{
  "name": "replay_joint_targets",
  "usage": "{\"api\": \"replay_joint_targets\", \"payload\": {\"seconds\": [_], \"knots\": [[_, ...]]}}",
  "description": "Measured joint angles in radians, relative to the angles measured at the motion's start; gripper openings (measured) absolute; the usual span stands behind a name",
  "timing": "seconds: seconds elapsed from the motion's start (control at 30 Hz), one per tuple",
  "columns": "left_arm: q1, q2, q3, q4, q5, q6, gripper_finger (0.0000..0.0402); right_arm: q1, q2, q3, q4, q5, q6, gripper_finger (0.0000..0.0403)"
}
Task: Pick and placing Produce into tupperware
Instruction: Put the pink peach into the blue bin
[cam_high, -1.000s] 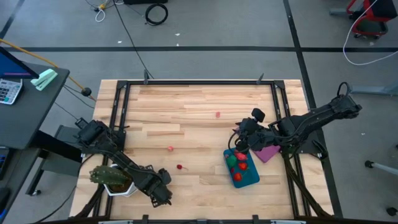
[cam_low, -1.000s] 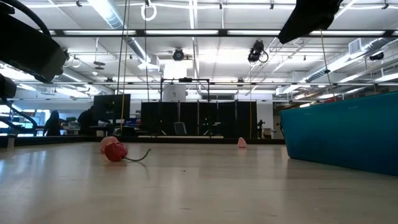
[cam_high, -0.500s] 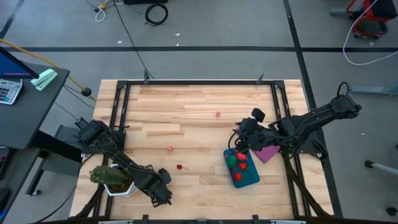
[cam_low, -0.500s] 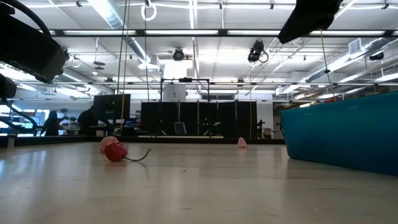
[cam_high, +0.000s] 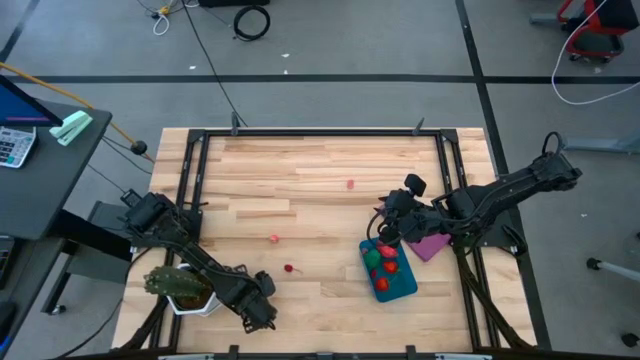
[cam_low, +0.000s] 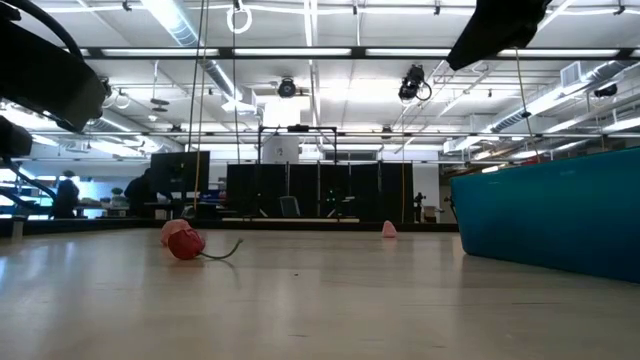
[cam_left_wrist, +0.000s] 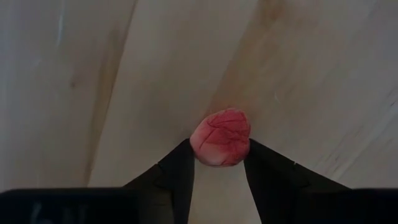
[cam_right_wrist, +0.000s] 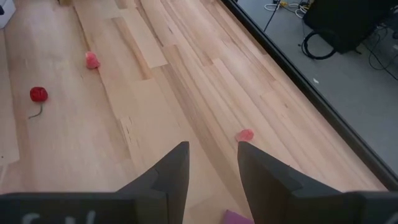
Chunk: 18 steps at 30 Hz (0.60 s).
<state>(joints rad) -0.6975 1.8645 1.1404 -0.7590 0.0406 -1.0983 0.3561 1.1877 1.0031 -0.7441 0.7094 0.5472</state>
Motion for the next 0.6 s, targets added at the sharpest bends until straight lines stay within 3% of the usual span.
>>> {"api": "replay_joint_targets", "payload": {"seconds": [0.6], "knots": [[0.057,0.005,0.049,0.054,-0.035,0.106,0.0093,0.0,0.0,0.0,0.0,0.0,0.0,0.0145]]}}
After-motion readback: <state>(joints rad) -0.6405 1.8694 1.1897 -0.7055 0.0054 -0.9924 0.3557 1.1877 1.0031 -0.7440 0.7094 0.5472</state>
